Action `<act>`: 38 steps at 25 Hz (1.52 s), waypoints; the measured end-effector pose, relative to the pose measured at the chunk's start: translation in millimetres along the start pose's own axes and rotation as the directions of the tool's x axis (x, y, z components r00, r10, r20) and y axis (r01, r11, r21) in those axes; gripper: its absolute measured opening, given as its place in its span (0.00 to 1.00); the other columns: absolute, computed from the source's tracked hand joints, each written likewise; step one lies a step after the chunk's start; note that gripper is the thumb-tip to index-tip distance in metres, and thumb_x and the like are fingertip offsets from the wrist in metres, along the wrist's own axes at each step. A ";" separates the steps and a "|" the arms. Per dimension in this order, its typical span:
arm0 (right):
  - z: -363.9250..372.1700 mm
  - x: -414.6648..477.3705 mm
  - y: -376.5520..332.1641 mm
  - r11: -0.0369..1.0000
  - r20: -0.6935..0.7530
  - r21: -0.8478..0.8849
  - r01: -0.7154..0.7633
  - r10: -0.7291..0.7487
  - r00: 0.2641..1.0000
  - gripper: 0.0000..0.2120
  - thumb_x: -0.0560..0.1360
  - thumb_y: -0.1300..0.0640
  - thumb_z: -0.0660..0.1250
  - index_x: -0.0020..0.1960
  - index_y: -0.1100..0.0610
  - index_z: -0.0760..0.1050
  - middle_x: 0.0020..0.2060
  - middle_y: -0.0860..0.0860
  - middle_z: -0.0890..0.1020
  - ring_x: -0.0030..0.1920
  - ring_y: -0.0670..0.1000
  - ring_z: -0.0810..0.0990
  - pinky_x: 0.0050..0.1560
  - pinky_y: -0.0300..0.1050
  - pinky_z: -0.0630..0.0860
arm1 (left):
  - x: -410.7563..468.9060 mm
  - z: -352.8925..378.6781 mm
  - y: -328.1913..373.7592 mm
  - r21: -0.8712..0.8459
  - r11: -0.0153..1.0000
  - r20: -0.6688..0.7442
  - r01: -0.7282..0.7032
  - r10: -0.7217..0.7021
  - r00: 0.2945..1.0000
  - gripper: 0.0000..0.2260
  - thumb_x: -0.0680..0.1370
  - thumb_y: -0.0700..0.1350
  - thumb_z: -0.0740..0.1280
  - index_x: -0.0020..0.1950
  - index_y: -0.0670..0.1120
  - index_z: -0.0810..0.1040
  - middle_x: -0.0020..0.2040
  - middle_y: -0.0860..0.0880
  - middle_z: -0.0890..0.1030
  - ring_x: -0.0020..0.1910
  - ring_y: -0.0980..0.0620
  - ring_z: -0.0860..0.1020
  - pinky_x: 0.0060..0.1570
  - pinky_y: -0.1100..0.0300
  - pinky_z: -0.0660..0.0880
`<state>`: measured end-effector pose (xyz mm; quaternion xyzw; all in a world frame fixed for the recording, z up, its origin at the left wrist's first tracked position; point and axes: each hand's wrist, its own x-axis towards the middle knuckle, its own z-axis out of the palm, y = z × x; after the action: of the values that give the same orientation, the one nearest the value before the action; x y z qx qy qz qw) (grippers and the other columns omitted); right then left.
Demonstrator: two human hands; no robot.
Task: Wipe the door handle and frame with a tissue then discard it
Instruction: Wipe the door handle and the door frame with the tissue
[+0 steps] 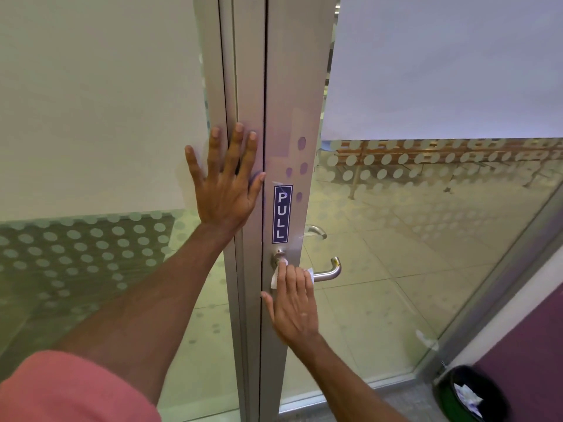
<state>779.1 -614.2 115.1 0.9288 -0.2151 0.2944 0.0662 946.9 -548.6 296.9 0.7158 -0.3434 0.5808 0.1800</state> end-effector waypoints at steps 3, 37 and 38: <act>-1.1 -6.5 60.2 0.987 -0.064 -0.022 0.162 -0.163 0.985 0.30 0.80 0.40 0.50 0.70 0.62 0.64 0.61 0.57 0.73 0.62 0.59 0.69 0.73 0.54 0.55 | -0.2 0.1 0.3 0.015 1.000 -0.002 0.003 -0.003 1.000 0.30 0.84 0.61 0.50 0.81 0.51 0.43 0.79 0.48 0.53 0.78 0.42 0.51 0.71 0.35 0.40; -58.0 26.8 31.4 -0.806 0.720 0.591 -0.034 0.507 0.474 0.26 0.83 0.43 0.47 0.70 0.59 0.67 0.63 0.58 0.76 0.58 0.52 0.79 0.69 0.48 0.67 | -0.7 0.1 3.3 0.030 1.000 -0.035 -0.002 0.003 0.999 0.29 0.83 0.59 0.53 0.81 0.49 0.53 0.79 0.45 0.60 0.77 0.40 0.54 0.72 0.34 0.46; -61.8 28.5 22.3 -0.830 0.737 0.557 -0.014 0.487 0.468 0.28 0.83 0.41 0.47 0.72 0.59 0.65 0.65 0.58 0.75 0.63 0.54 0.76 0.71 0.49 0.65 | -0.8 0.3 2.4 0.029 1.000 -0.034 -0.002 0.003 0.999 0.29 0.83 0.59 0.53 0.81 0.49 0.53 0.79 0.45 0.61 0.77 0.40 0.54 0.72 0.34 0.45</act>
<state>758.1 -629.1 181.9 0.1402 -0.2636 0.4175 -0.8582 945.3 -550.2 295.8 0.7078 -0.3328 0.5982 0.1744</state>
